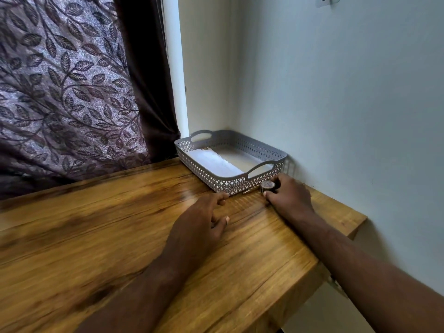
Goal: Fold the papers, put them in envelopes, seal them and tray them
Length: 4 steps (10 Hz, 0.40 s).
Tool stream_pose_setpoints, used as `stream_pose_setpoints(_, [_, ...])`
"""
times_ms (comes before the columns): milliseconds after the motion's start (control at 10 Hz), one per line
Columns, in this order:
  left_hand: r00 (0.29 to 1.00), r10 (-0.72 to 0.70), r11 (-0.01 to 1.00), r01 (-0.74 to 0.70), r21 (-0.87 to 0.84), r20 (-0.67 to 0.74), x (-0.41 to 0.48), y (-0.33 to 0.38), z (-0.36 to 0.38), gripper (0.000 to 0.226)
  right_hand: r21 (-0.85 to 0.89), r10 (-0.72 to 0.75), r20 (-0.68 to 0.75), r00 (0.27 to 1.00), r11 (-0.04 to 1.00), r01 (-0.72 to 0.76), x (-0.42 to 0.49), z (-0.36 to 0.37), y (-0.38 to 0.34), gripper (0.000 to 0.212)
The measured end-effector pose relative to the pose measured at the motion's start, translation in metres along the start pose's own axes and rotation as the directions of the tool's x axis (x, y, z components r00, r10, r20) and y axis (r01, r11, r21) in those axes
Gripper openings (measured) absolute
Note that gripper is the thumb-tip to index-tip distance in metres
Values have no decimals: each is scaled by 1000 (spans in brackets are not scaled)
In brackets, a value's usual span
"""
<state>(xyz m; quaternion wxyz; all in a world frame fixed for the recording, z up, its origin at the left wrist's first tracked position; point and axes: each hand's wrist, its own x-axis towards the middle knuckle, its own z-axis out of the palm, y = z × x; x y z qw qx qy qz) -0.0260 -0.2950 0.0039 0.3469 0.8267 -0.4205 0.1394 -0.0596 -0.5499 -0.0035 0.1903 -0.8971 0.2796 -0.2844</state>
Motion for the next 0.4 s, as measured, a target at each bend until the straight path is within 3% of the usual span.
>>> stream_pose_setpoints(200, [1000, 21, 998, -22, 62, 13, 0, 4, -2, 47, -46, 12, -2, 1000, 999, -13, 2, 2, -2, 33])
stream_pose_setpoints(400, [1000, 1, 993, -4, 121, 20, -4, 2, -3, 43, -56, 19, -26, 999, 998, -20, -6, -1, -6, 58])
